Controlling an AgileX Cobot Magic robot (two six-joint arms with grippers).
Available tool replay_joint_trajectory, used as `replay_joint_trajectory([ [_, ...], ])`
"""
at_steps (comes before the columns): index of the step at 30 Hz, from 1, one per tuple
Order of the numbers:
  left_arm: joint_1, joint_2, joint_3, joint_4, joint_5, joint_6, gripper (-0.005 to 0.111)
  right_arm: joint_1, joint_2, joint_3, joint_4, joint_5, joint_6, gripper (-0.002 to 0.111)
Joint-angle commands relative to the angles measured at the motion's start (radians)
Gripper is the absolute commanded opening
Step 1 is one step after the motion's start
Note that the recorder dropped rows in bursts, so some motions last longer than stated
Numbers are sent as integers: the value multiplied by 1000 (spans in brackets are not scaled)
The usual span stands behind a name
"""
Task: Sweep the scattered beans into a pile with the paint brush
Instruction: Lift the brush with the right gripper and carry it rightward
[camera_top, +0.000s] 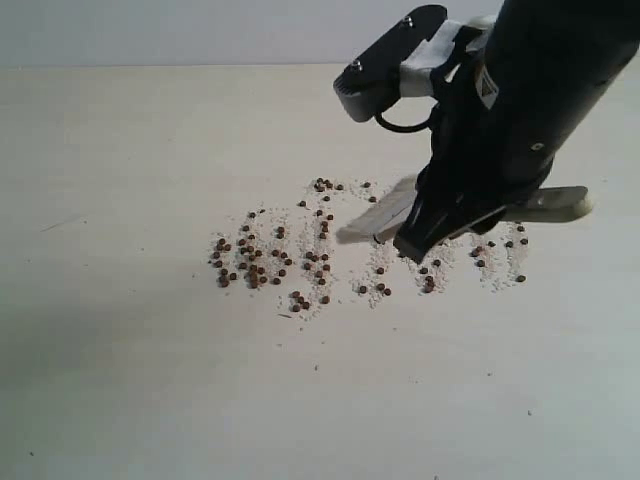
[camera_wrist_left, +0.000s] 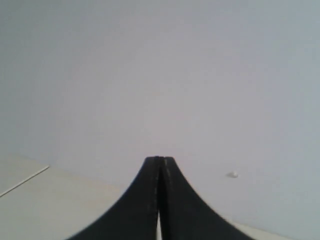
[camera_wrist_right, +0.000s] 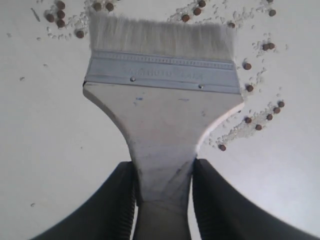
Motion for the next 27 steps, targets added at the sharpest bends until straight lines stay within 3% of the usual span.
replay_joint_trajectory([
  [1,-1,-5,3,-5,-175,-7,0,-31,16,-63,4,6,-61,0],
  [5,-1,38,3,-7,-379,-4,0,-62,16,-94,8,14,-94,0],
  [8,-1,162,-53,69,-410,1,0,-78,18,-96,13,24,-106,0],
  [11,-1,380,-158,320,-435,-52,0,-89,30,-96,30,29,-119,0],
  [15,-1,721,-355,732,-702,-137,0,-92,49,-99,46,20,-120,0],
  [18,-16,924,-479,910,-883,-137,0,-92,72,-99,123,-39,-81,0],
  [20,-56,1030,-521,959,-923,-77,0,-92,93,-107,191,-71,-81,0],
  [24,-187,1204,-571,1002,-851,112,1,-92,135,-152,260,-43,-83,0],
  [25,-265,1277,-590,1002,-788,196,8,-92,149,-179,288,-22,-83,0],
  [27,-344,1340,-611,996,-718,282,20,-92,159,-203,288,-15,-81,0],
])
